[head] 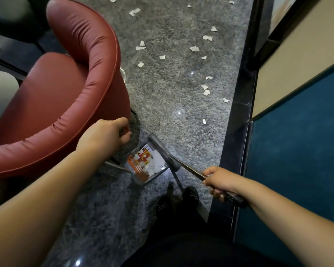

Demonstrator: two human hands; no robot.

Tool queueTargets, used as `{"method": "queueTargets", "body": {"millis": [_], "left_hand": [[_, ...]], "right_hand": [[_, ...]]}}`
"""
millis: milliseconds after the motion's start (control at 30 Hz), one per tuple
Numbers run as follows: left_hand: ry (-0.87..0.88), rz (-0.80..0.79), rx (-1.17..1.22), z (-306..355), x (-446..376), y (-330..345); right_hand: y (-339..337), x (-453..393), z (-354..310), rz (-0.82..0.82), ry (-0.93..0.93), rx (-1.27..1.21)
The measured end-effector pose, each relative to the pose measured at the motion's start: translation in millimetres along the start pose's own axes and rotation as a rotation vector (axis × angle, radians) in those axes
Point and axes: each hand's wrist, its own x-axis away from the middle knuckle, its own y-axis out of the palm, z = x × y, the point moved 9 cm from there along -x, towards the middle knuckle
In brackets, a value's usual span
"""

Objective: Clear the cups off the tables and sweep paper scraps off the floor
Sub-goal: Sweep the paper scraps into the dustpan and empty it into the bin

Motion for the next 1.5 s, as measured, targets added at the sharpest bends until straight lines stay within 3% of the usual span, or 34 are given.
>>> {"method": "queueTargets", "body": {"millis": [333, 600, 800, 1133, 1500], "left_hand": [[-0.001, 0.007, 0.062, 19, -18, -1], [0.024, 0.05, 0.068, 60, -80, -3], [0.083, 0.04, 0.078, 106, -148, 2], [0.167, -0.134, -0.005, 211, -277, 28], [0.175, -0.156, -0.025, 283, -348, 48]], "right_hand": [[-49, 4, 1, 0.122, -0.012, -0.231], [-125, -22, -5, 0.174, 0.0, -0.381], [-210, -49, -14, 0.21, -0.003, -0.375], [-342, -88, -43, 0.201, 0.022, -0.273], [-380, -126, -52, 0.076, 0.07, -0.05]]}}
